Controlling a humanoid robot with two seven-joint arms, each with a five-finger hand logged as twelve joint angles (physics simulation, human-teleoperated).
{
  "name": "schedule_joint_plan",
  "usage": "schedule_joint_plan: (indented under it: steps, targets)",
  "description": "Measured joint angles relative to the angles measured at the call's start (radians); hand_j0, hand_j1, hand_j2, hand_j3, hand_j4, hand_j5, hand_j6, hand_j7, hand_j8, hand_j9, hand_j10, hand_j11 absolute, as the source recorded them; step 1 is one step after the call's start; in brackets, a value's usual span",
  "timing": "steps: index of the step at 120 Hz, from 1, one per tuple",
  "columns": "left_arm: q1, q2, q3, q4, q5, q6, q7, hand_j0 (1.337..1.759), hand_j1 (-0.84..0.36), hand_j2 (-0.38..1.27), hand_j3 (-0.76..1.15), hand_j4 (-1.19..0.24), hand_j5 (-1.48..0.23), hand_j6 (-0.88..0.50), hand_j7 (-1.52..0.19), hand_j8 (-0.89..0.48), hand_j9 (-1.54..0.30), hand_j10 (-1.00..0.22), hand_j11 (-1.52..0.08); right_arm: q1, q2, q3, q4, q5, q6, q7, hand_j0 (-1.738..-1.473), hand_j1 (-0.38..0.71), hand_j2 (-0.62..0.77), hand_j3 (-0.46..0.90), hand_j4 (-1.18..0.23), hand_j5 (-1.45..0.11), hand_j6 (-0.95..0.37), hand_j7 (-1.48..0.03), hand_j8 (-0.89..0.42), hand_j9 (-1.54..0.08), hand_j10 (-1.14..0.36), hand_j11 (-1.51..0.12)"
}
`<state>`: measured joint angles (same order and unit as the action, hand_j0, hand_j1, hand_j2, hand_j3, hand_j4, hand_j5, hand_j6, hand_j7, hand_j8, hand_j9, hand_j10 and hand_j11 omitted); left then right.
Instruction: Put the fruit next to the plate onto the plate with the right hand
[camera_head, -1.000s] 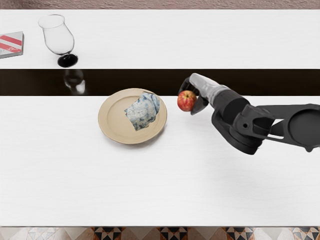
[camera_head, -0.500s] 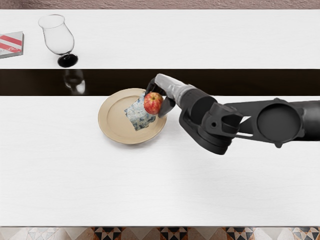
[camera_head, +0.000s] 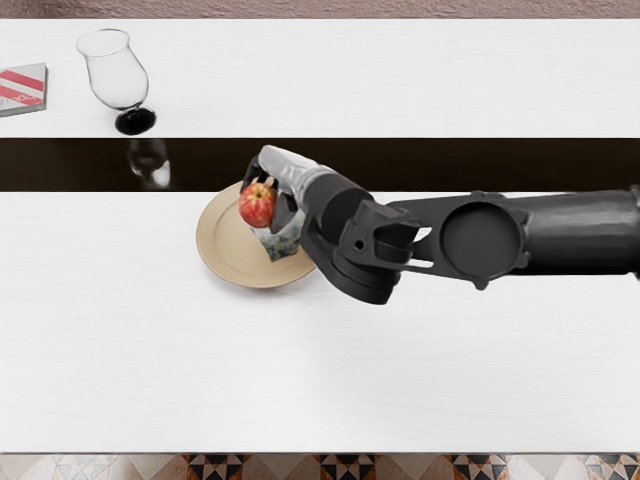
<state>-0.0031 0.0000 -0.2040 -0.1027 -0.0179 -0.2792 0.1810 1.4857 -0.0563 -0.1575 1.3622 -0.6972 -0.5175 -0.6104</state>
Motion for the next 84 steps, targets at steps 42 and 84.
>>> schedule_joint_plan:
  steps: [42, 84]
  targets:
    - [-0.001, 0.000, 0.002, 0.000, 0.000, 0.000, 0.000, 1.658, 0.34, 0.00, 0.00, -0.01, -0.01, -0.01, -0.01, -0.01, -0.01, -0.01, -0.01, -0.015, 0.023, -0.002, -0.047, -0.001, 0.011, 0.000, -1.657, -0.04, 0.06, 0.00, -0.30, -0.39, -0.25, -0.38, -0.28, -0.38, -0.29, -0.38]
    - [-0.002, 0.000, 0.003, 0.000, 0.000, 0.000, 0.000, 1.658, 0.34, 0.00, 0.00, -0.01, -0.01, -0.01, -0.01, -0.01, -0.01, -0.01, -0.01, -0.060, -0.003, 0.117, 0.008, 0.029, 0.028, 0.000, -1.658, -0.29, 0.01, 0.00, -0.06, -0.07, -0.05, -0.07, -0.05, -0.07, -0.05, -0.07]
